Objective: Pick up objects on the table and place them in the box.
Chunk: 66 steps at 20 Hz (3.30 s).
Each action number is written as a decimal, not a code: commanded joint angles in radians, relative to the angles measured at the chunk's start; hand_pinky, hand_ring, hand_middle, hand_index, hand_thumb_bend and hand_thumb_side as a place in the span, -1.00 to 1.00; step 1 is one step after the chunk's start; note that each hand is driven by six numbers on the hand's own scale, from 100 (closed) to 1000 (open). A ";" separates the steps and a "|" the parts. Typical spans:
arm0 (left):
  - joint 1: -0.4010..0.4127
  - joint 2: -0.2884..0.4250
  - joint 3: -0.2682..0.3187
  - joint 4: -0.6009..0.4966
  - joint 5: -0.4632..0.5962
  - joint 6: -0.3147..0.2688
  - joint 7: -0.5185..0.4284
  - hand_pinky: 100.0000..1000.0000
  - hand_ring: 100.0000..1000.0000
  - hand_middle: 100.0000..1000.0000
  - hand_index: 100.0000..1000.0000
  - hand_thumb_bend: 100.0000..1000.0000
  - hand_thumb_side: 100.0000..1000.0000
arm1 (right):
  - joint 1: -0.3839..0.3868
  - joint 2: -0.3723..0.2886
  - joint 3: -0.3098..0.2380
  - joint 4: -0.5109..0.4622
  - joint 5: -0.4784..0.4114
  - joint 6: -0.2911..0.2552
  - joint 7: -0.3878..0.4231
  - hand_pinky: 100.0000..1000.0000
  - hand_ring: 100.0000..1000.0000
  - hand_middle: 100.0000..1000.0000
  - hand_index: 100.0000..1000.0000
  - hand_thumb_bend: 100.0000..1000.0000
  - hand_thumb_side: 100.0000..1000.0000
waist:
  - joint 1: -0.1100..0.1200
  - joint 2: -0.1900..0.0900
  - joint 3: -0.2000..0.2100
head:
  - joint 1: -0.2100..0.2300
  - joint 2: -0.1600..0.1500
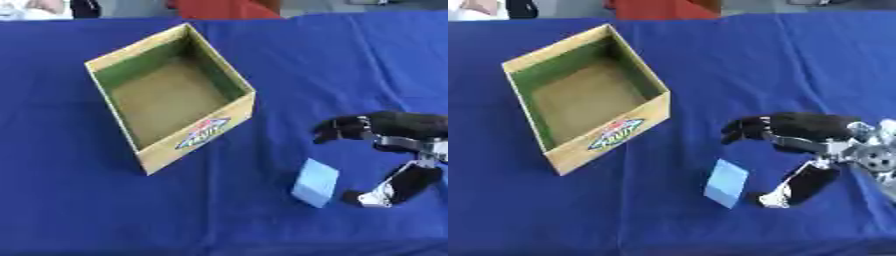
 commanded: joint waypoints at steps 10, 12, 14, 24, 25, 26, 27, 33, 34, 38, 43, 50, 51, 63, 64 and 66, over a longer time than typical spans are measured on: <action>-0.020 0.002 0.002 -0.014 0.003 -0.008 0.002 0.53 0.58 0.47 0.73 -0.34 1.00 | -0.019 -0.006 -0.001 -0.015 0.042 -0.010 0.000 0.79 0.85 0.88 0.84 -0.34 -0.33 | 0.004 0.015 0.000 | 0.004 -0.022; -0.020 0.001 0.002 -0.014 0.004 -0.008 0.001 0.53 0.58 0.47 0.73 -0.34 1.00 | -0.019 -0.004 0.003 -0.015 0.043 -0.009 0.005 0.79 0.86 0.89 0.84 -0.33 -0.32 | 0.004 0.014 0.001 | 0.004 -0.023; -0.020 0.000 0.001 -0.014 0.004 -0.007 -0.001 0.53 0.58 0.47 0.72 -0.34 1.00 | -0.019 -0.003 0.005 -0.015 0.047 -0.004 0.013 0.79 0.86 0.88 0.84 -0.30 -0.30 | 0.004 0.014 0.001 | 0.003 -0.025; -0.024 -0.004 -0.003 -0.014 0.009 -0.006 -0.008 0.53 0.58 0.46 0.72 -0.36 1.00 | -0.033 0.013 0.044 -0.015 0.098 -0.027 0.067 0.75 0.80 0.85 0.82 -0.26 -0.34 | 0.004 0.016 0.006 | -0.007 -0.025; -0.025 -0.004 -0.004 -0.014 0.010 -0.006 -0.010 0.53 0.58 0.45 0.72 -0.36 1.00 | -0.035 0.015 0.048 -0.015 0.103 -0.028 0.071 0.73 0.80 0.84 0.82 -0.31 -0.35 | 0.004 0.016 0.007 | -0.008 -0.026; -0.026 -0.004 -0.004 -0.014 0.011 -0.006 -0.010 0.53 0.58 0.45 0.72 -0.36 1.00 | -0.036 0.017 0.050 -0.015 0.107 -0.026 0.073 0.73 0.80 0.84 0.82 -0.28 -0.34 | 0.004 0.016 0.008 | -0.008 -0.026; -0.026 -0.005 -0.004 -0.014 0.012 -0.006 -0.011 0.53 0.58 0.45 0.72 -0.36 1.00 | -0.038 0.019 0.051 -0.015 0.109 -0.022 0.074 0.72 0.79 0.83 0.82 -0.30 -0.34 | 0.004 0.016 0.009 | -0.009 -0.027; -0.027 -0.010 -0.005 -0.014 0.017 -0.005 -0.012 0.53 0.58 0.44 0.71 -0.37 1.00 | -0.047 0.041 0.064 -0.015 0.110 -0.002 0.078 0.60 0.70 0.78 0.77 -0.34 -0.33 | 0.003 0.019 0.015 | -0.013 -0.028; -0.027 -0.011 -0.005 -0.014 0.017 -0.005 -0.012 0.53 0.58 0.44 0.71 -0.37 1.00 | -0.049 0.045 0.067 -0.015 0.113 -0.002 0.079 0.57 0.66 0.76 0.76 -0.34 -0.32 | 0.003 0.019 0.015 | -0.014 -0.028; -0.029 -0.013 -0.005 -0.014 0.019 -0.004 -0.011 0.53 0.58 0.44 0.71 -0.37 1.00 | -0.051 0.055 0.074 -0.012 0.132 -0.008 0.081 0.39 0.51 0.67 0.68 -0.45 -0.39 | 0.001 0.020 0.018 | -0.011 -0.028; -0.028 -0.016 -0.005 -0.014 0.020 -0.003 -0.010 0.53 0.58 0.44 0.70 -0.38 1.00 | -0.046 0.063 0.079 0.006 0.143 -0.009 0.065 0.23 0.49 0.65 0.62 -0.67 -0.26 | 0.000 0.021 0.019 | -0.010 -0.028; -0.027 -0.018 -0.004 -0.014 0.022 -0.004 -0.008 0.53 0.58 0.43 0.69 -0.38 1.00 | -0.037 0.073 0.072 0.058 0.127 -0.016 0.044 0.48 0.63 0.66 0.60 -0.70 -0.31 | 0.001 0.023 0.017 | -0.007 -0.027; -0.028 -0.019 -0.004 -0.014 0.022 -0.004 -0.008 0.53 0.58 0.43 0.69 -0.38 1.00 | -0.035 0.075 0.070 0.069 0.129 -0.012 0.038 0.51 0.66 0.69 0.63 -0.68 -0.29 | 0.001 0.023 0.017 | -0.007 -0.028; -0.030 -0.022 -0.003 -0.014 0.025 -0.004 -0.010 0.54 0.59 0.42 0.66 -0.40 1.00 | -0.029 0.095 0.076 0.126 0.166 -0.019 0.021 0.02 0.43 0.56 0.55 -0.70 -0.22 | 0.006 0.028 0.015 | -0.007 -0.034; -0.030 -0.023 -0.003 -0.014 0.025 -0.004 -0.011 0.54 0.59 0.42 0.65 -0.41 1.00 | -0.029 0.095 0.076 0.124 0.160 -0.020 0.013 0.05 0.51 0.54 0.53 -0.73 -0.23 | 0.006 0.027 0.015 | -0.007 -0.034; -0.029 -0.023 -0.002 -0.014 0.025 -0.005 -0.011 0.54 0.59 0.41 0.64 -0.41 1.00 | -0.030 0.095 0.074 0.116 0.146 -0.024 -0.010 0.05 0.54 0.53 0.48 -0.79 -0.28 | 0.006 0.027 0.014 | -0.007 -0.036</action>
